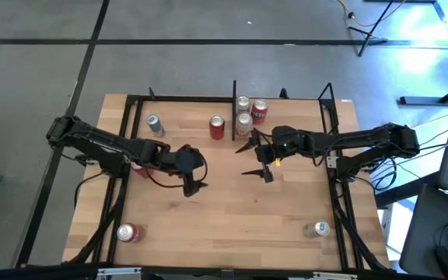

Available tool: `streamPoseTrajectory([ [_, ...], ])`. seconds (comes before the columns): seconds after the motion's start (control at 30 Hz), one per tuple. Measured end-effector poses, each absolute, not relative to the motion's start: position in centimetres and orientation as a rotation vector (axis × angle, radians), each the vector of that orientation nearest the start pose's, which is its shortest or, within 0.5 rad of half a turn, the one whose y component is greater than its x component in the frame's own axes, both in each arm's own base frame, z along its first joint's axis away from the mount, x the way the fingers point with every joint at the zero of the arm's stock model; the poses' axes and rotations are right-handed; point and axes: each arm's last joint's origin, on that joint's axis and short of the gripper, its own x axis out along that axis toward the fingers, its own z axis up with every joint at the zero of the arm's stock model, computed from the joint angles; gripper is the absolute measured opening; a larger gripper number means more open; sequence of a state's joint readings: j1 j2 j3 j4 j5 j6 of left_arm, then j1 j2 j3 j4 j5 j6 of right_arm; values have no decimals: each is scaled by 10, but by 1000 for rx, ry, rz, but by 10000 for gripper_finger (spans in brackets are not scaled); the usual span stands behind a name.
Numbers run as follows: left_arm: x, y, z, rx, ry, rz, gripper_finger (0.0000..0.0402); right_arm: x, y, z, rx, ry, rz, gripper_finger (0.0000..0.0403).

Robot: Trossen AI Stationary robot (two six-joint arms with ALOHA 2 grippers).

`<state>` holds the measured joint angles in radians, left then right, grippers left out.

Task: Place canned beverage on shelf
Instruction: Put the red soda can on the shelf aligned with the other red soda can

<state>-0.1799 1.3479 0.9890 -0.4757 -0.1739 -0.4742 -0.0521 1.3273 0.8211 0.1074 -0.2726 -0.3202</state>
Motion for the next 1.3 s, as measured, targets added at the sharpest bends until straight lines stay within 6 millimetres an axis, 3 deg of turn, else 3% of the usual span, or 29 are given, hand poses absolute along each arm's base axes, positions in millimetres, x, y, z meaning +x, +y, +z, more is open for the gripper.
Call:
streamPoseTrajectory([
  [0.13,281,-48,268,-443,693,155,386,288,-7,256,-249,353,280,353],
  [0.33,271,-75,281,-521,770,166,385,288,10,256,-227,349,344,353],
  [0.63,226,-135,290,-752,914,366,385,282,54,254,-259,364,468,353],
  [0.83,192,-158,282,-861,1038,510,385,276,74,251,-217,402,531,353],
  [1.0,170,-155,278,-824,1125,677,385,274,94,250,-166,398,579,353],
  [1.1,166,-154,282,-854,1173,678,385,273,108,250,-153,372,609,353],
  [1.3,164,-151,325,-928,1095,635,385,268,129,244,-167,398,572,353],
])
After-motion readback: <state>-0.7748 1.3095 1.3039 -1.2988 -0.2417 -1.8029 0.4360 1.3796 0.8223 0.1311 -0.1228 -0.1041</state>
